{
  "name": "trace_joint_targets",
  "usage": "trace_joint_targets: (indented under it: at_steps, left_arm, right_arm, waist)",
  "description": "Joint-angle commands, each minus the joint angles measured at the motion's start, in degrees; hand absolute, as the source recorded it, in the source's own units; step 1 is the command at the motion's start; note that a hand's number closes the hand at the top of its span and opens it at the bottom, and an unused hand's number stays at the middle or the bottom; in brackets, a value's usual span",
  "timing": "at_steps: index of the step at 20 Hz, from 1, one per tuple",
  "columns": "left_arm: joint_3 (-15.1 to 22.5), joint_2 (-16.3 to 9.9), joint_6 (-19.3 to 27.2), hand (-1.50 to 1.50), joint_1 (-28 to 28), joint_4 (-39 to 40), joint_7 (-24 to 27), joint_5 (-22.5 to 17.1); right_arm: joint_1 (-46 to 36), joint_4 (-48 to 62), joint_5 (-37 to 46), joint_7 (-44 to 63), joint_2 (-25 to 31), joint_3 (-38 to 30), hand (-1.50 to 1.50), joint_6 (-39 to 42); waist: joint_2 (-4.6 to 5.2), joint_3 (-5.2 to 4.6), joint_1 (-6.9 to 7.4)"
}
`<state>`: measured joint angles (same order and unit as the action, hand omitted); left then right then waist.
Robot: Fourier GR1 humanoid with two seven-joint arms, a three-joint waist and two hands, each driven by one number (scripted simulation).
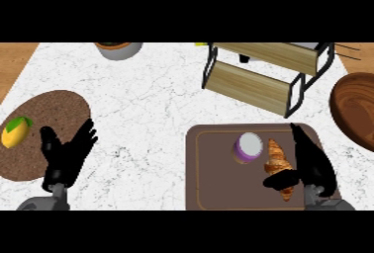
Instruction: Pick the croissant from the tray and place it in the tiered shelf
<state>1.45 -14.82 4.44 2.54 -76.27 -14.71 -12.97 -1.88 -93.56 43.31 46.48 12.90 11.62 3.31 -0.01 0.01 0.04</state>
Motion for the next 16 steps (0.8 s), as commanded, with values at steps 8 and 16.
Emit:
trace_joint_targets:
  at_steps: [8, 16]
  left_arm:
    - [-4.19, 0.17, -4.23, 0.00, -1.87, -1.46, -0.76, 1.60]
    - [-1.43, 4.18, 0.03, 0.00, 0.05, -2.51, -2.21, 3.77]
  right_arm:
    - [-3.61, 13.02, 3.16, -9.71, -4.37, -3.87, -1.50, -5.47]
    - [-4.92, 13.42, 0.74, -15.77, -2.04, 0.61, 1.50, 4.21]
  waist:
    - [0.02, 0.00, 0.08]
    - [0.02, 0.01, 0.08]
